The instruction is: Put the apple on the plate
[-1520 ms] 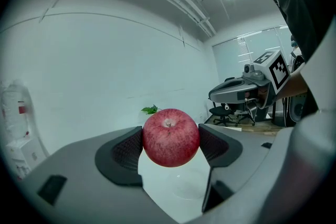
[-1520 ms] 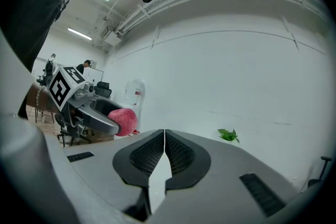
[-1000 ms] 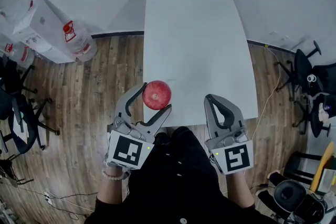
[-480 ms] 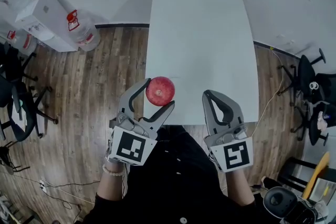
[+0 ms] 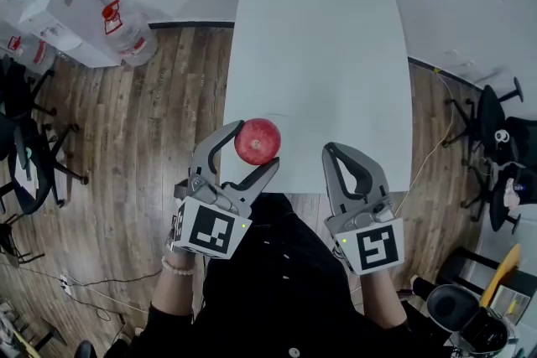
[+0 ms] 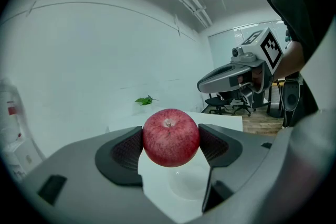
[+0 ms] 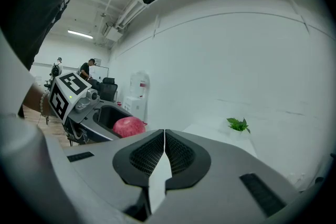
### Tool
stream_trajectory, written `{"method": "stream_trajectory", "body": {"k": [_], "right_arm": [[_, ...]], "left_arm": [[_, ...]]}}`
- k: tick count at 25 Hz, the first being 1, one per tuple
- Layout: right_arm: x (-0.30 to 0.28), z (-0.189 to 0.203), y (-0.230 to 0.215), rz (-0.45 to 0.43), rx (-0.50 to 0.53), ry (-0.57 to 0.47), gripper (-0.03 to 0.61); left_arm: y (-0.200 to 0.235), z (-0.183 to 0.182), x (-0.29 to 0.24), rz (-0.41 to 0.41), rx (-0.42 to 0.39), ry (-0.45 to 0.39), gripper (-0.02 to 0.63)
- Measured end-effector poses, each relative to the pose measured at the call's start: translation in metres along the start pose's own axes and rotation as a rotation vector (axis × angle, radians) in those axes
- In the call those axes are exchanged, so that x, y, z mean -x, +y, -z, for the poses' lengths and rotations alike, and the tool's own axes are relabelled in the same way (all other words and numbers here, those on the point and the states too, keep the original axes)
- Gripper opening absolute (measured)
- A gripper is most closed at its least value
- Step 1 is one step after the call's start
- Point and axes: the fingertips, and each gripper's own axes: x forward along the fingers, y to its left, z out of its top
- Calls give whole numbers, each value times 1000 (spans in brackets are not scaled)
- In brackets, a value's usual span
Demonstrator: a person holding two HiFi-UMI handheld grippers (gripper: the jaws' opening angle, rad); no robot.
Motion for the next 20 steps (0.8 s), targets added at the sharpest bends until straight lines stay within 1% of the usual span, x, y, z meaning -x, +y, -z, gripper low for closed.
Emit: {"method": "stream_trajectory", "body": {"k": [4, 7, 9, 16, 20], "right_arm": [[8, 13, -7, 4, -16, 20, 43], [13, 22, -10, 14, -31, 27, 43], [15, 26, -11, 16, -37, 34, 43], [21, 44, -14, 11, -59, 61, 43], [24, 51, -17, 6, -65, 73, 43]], "left_arm": [[-11, 10, -13, 13, -7, 23, 346], [-22, 28, -20, 38, -45, 47, 345], [-28, 38, -22, 50, -55, 57, 345], [-38, 59, -40, 59, -7, 93, 345], [-45, 74, -49, 72, -3, 114, 346]]}}
